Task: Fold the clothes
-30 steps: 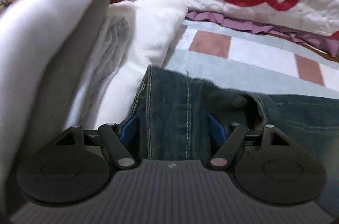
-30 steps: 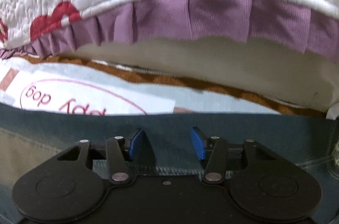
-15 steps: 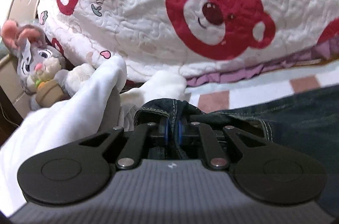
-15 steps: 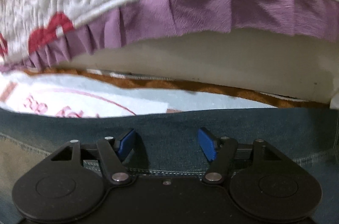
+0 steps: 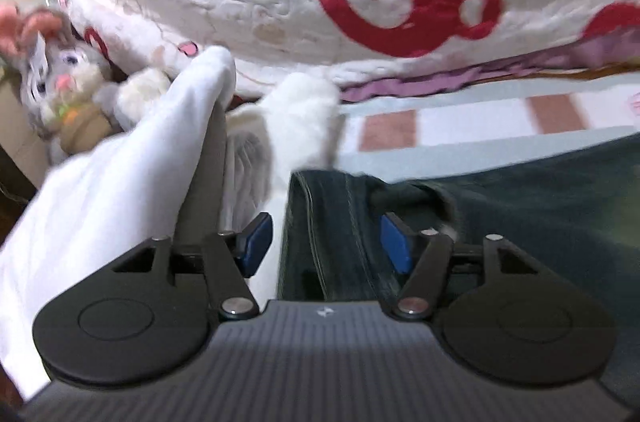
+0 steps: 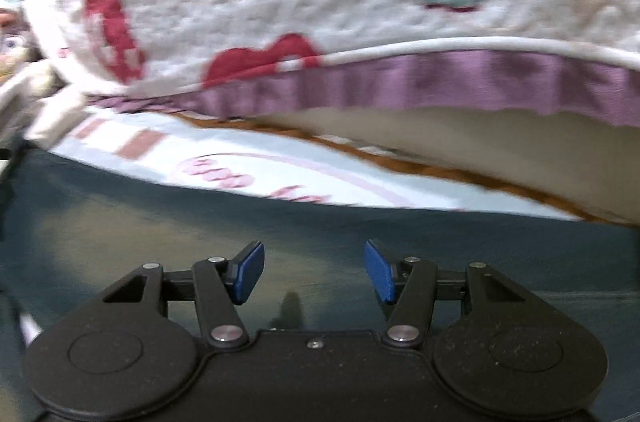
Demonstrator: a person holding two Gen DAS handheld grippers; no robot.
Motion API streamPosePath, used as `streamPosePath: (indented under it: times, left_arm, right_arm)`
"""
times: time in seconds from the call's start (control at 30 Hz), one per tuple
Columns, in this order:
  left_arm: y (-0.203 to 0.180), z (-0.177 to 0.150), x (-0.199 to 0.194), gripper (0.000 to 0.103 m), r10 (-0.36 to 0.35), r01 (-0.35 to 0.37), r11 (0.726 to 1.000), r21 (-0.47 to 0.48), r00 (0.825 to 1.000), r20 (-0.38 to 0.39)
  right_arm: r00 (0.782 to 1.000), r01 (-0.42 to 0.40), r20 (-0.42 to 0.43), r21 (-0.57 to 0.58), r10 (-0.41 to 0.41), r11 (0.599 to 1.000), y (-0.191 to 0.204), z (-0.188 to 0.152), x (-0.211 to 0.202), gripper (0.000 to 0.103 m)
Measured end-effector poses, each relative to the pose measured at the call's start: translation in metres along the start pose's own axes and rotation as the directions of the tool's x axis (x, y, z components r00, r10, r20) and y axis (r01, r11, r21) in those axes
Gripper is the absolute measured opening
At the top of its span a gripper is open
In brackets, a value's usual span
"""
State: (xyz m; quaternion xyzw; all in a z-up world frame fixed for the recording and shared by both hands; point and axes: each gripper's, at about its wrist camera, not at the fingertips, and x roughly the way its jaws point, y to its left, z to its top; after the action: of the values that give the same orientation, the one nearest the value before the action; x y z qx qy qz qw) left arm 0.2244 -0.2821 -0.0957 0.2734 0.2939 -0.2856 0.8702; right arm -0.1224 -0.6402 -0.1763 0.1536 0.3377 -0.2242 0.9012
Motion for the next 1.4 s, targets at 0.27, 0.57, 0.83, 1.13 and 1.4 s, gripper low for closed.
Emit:
streamPosePath:
  times: [0.27, 0.57, 0.83, 1.13, 1.4]
  left_arm:
    - [0.021, -0.072, -0.055, 0.087, 0.024, -0.034, 0.995, -0.092, 0.995, -0.101]
    - [0.055, -0.145, -0.084, 0.088, 0.071, -0.116, 0.969, -0.218, 0.976, -0.204]
    - [0.105, -0.185, -0.091, 0.086, -0.128, 0.01, 0.839, -0.545, 0.975, -0.179]
    - [0.134, -0.213, -0.094, 0.07, -0.257, 0.089, 0.677, -0.731, 0.959, -0.121]
    - [0.113, -0.199, -0.094, 0.047, -0.269, 0.141, 0.759, -0.635, 0.957, -0.11]
  right_arm:
    - [0.992, -0.05, -0.125, -0.126, 0.034, 0.991, 0.075, -0.011, 0.021, 0.065]
    - [0.991, 0.03, -0.129, -0.116, -0.045, 0.993, 0.121, -0.032, -0.019, 0.068]
    - [0.922, -0.385, -0.183, -0.351, 0.341, 0.853, 0.247, -0.033, -0.077, 0.008]
    - [0.735, -0.678, -0.45, -0.522, 0.508, 0.518, 0.36, -0.079, -0.098, 0.05]
    - [0.796, -0.603, -0.474, -0.666, 0.376, 0.439, 0.364, -0.126, -0.101, 0.059]
